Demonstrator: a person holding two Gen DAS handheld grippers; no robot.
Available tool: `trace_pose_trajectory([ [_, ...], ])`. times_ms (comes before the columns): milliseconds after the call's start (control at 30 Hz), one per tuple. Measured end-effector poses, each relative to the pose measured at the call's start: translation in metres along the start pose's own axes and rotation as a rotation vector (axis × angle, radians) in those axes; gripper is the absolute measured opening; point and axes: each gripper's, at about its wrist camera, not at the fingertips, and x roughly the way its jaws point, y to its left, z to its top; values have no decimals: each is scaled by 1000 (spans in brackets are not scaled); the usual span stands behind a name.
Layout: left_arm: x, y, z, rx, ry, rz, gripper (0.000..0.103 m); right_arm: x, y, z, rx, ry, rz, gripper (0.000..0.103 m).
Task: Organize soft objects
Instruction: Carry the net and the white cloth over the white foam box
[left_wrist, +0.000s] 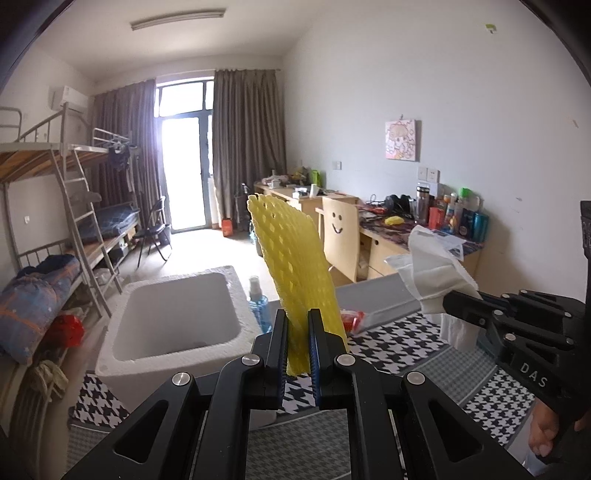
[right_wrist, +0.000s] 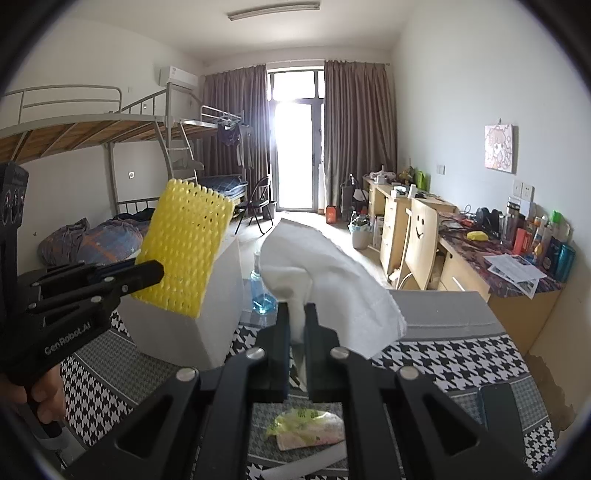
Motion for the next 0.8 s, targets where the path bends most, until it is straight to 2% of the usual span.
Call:
trace_pose_trajectory([
  [133, 1, 7, 5, -7, -14, 21, 11, 1, 2, 8, -5, -12, -1, 9],
  [233, 3, 8, 9, 9, -26, 67, 11, 4, 5, 12, -11, -11, -2, 9],
  [800, 6, 46, 19, -37, -34, 121, 11, 28, 28, 32, -49, -11, 65, 9],
])
